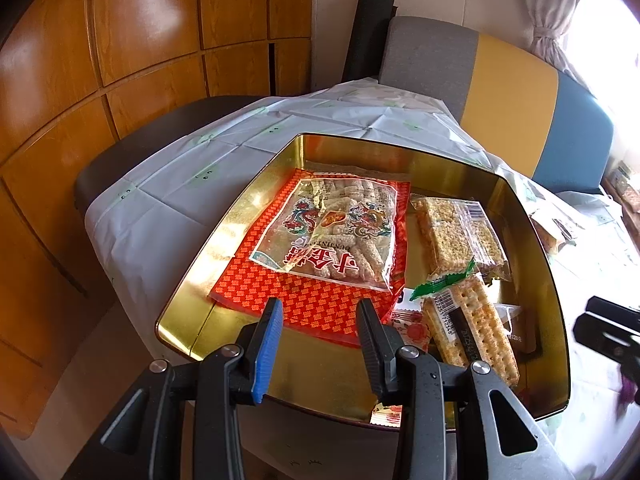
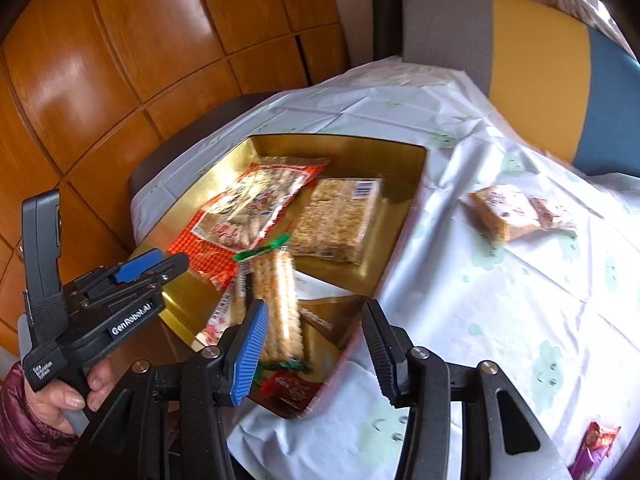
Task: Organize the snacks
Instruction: 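Carry the cracker pack with the right tool into the tin and release, then move the left tool to the round bread bag and close on it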
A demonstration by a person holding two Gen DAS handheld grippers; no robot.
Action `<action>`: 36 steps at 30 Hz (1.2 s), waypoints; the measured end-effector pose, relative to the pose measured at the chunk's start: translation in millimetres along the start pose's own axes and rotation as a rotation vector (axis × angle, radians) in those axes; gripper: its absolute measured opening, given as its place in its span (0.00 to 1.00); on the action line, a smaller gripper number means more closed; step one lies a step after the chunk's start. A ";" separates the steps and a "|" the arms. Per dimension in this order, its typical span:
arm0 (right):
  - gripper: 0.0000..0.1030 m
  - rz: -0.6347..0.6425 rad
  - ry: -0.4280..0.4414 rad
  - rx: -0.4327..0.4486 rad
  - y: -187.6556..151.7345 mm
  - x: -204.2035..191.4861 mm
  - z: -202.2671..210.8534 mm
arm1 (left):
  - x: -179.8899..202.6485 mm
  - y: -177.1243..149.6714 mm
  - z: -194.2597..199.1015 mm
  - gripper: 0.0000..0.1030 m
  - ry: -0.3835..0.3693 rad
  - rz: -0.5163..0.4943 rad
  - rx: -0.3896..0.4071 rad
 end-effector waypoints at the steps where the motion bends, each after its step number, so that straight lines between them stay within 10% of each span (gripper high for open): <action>1: 0.48 -0.002 -0.012 0.002 -1.4 4.3 1.7 | 0.3 0.0 0.1 0.38 0.001 -0.001 0.001; 30: 0.48 -0.115 -0.457 -0.164 -89.5 182.5 78.8 | 41.8 -0.4 15.2 0.38 -0.031 -0.121 0.027; 36: 0.48 -0.319 -0.538 -0.204 -134.5 234.7 88.4 | 80.3 4.2 22.5 0.38 -0.087 -0.189 0.019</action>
Point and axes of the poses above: each gripper's, at about its wrist camera, not at the fingertips, and z roughly against the way its jaws point, x to its right, y to its top, the point moved 9 cm from there along -z, roughly the way its jaws point, and after that the axes turned 15 degrees about z, right-handed, at the moved point
